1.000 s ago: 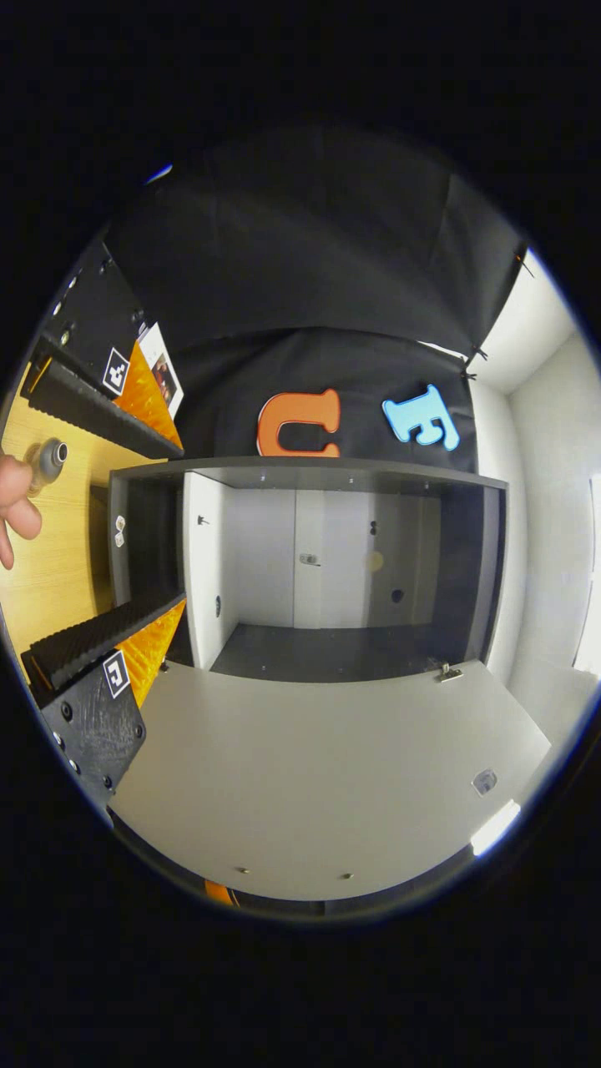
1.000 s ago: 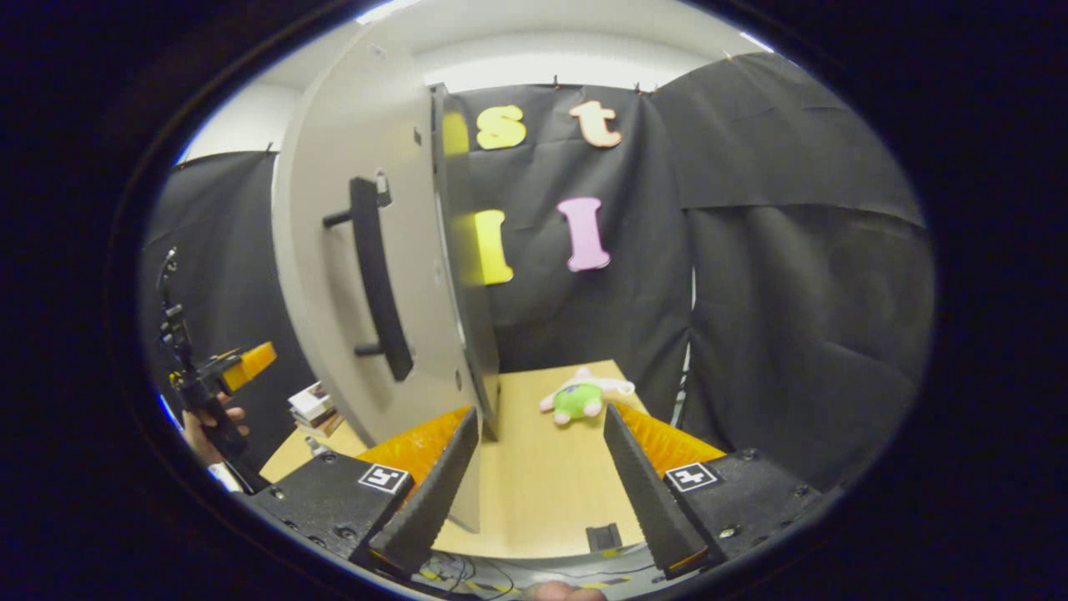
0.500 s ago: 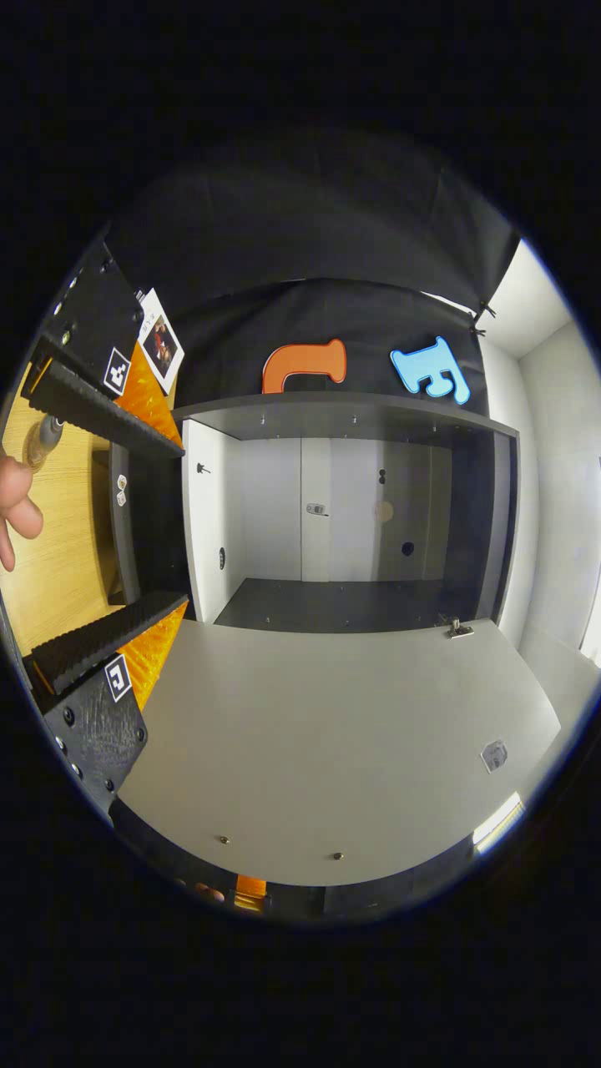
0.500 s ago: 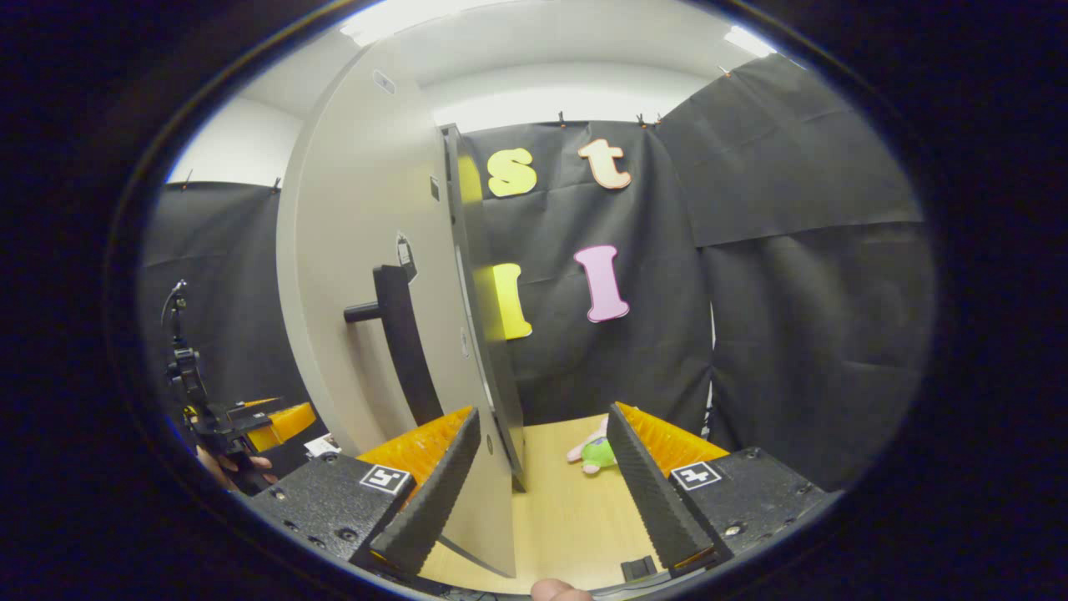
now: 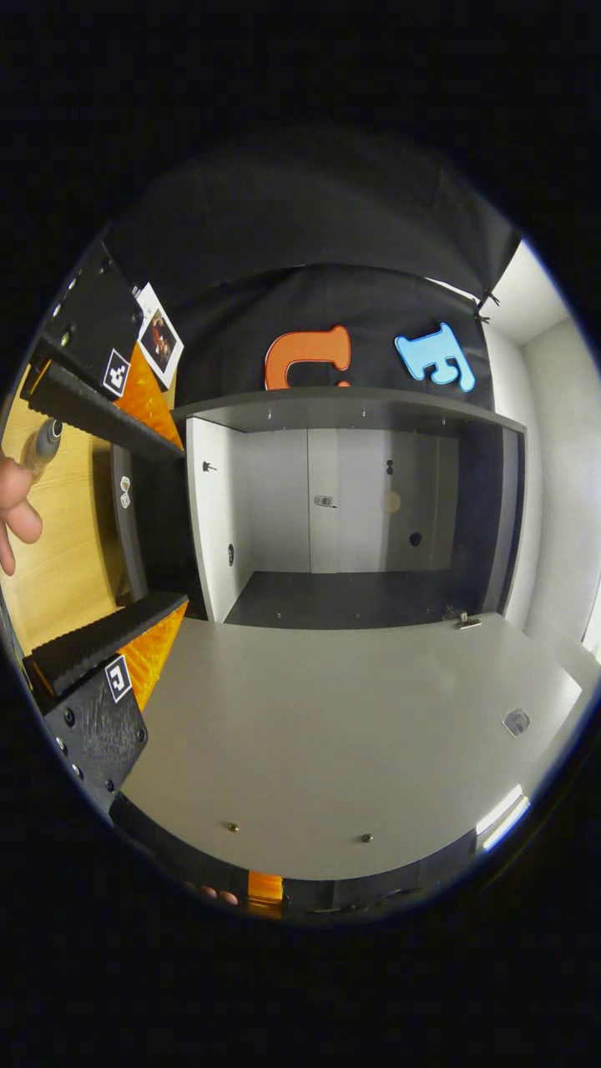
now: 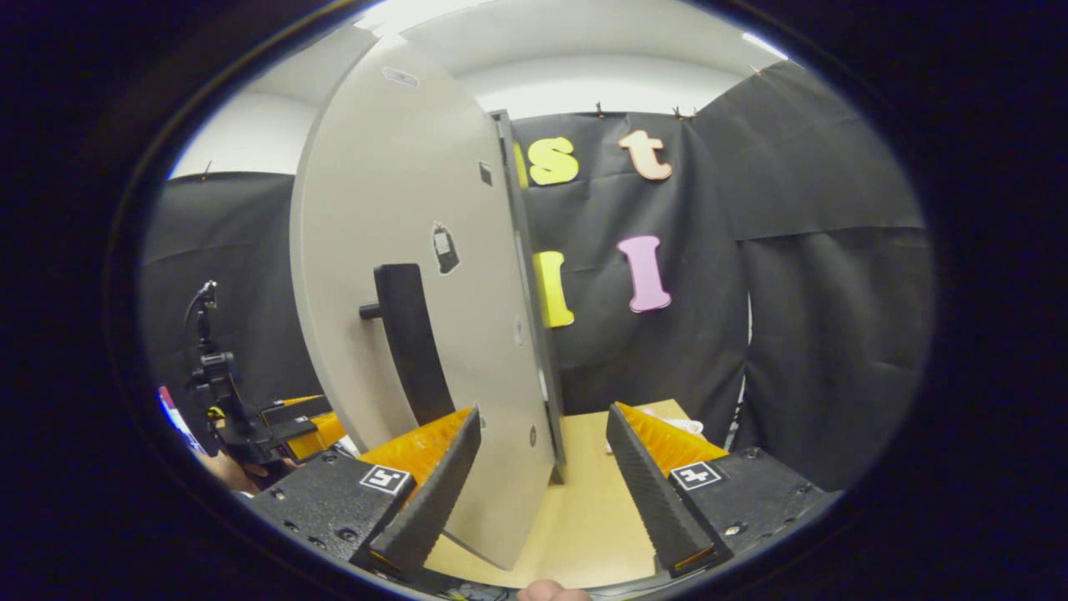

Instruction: Open the cabinet door with the right hand, grasp the bottle in the cabinet with the left hand and place it on the coaster, then close the cabinet door with the right hand.

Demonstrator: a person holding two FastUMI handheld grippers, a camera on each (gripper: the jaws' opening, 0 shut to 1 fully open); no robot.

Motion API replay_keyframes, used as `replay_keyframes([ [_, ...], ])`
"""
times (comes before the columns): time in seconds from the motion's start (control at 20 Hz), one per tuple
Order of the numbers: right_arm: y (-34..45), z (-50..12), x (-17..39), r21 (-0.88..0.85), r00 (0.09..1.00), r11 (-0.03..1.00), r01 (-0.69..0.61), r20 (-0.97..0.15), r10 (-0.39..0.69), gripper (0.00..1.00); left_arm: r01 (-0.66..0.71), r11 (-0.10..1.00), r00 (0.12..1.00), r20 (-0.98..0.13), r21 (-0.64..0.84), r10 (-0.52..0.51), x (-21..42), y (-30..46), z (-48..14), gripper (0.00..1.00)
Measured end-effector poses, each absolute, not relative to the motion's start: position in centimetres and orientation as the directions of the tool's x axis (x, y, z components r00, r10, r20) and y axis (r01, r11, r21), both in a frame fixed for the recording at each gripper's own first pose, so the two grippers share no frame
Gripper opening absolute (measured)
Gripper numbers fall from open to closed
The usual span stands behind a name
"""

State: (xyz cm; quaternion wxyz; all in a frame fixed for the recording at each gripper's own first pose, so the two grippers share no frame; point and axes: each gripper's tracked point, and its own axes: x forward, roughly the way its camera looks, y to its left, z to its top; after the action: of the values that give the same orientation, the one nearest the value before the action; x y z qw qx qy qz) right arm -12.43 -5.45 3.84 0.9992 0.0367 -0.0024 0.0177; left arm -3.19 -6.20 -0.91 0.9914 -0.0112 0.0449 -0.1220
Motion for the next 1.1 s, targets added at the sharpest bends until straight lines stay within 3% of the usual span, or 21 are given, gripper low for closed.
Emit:
replay_keyframes([
  [0.5,-0.4,5.6,-8.6,0.166,0.99,0.976,-0.143,0.009,0.144,0.98,0.146,0.989,0.985,-0.091,-0.031,-0.148,-2.4,-0.9,-1.5,0.96],
  [0.55,0.0,5.7,-8.4,0.161,0.988,0.975,-0.151,0.011,0.151,0.94,0.134,0.99,0.986,-0.092,-0.031,-0.136,-2.4,-0.3,-1.6,0.96],
  [0.65,1.1,5.5,-7.9,0.158,0.985,0.972,-0.173,0.007,0.174,0.94,0.117,0.993,0.988,-0.102,-0.03,-0.119,-2.3,0.8,-2.1,0.96],
  [0.7,1.6,5.5,-7.5,0.16,0.983,0.97,-0.184,0.007,0.186,0.99,0.107,0.994,0.988,-0.11,-0.028,-0.11,-2.3,1.2,-2.3,0.96],
  [0.8,2.5,5.8,-6.9,0.165,0.979,0.965,-0.202,0.013,0.203,0.99,0.09,0.996,0.989,-0.117,-0.024,-0.093,-2.3,1.9,-2.4,0.96],
  [0.85,2.7,5.8,-6.4,0.168,0.977,0.963,-0.213,0.014,0.214,0.94,0.085,0.996,0.989,-0.117,-0.023,-0.087,-2.3,2.2,-2.5,0.96],
  [0.95,3.3,5.9,-5.6,0.169,0.972,0.958,-0.233,0.014,0.234,0.94,0.074,0.997,0.991,-0.11,-0.017,-0.076,-2.5,2.8,-2.2,0.96],
  [1.0,3.7,6.0,-5.2,0.167,0.969,0.955,-0.244,0.015,0.245,0.98,0.065,0.998,0.992,-0.106,-0.012,-0.066,-2.6,3.1,-2.0,0.96],
  [1.1,4.7,6.0,-4.5,0.158,0.963,0.95,-0.269,0.013,0.27,0.98,0.045,0.999,0.994,-0.102,-0.01,-0.046,-2.8,3.9,-2.1,0.96],
])
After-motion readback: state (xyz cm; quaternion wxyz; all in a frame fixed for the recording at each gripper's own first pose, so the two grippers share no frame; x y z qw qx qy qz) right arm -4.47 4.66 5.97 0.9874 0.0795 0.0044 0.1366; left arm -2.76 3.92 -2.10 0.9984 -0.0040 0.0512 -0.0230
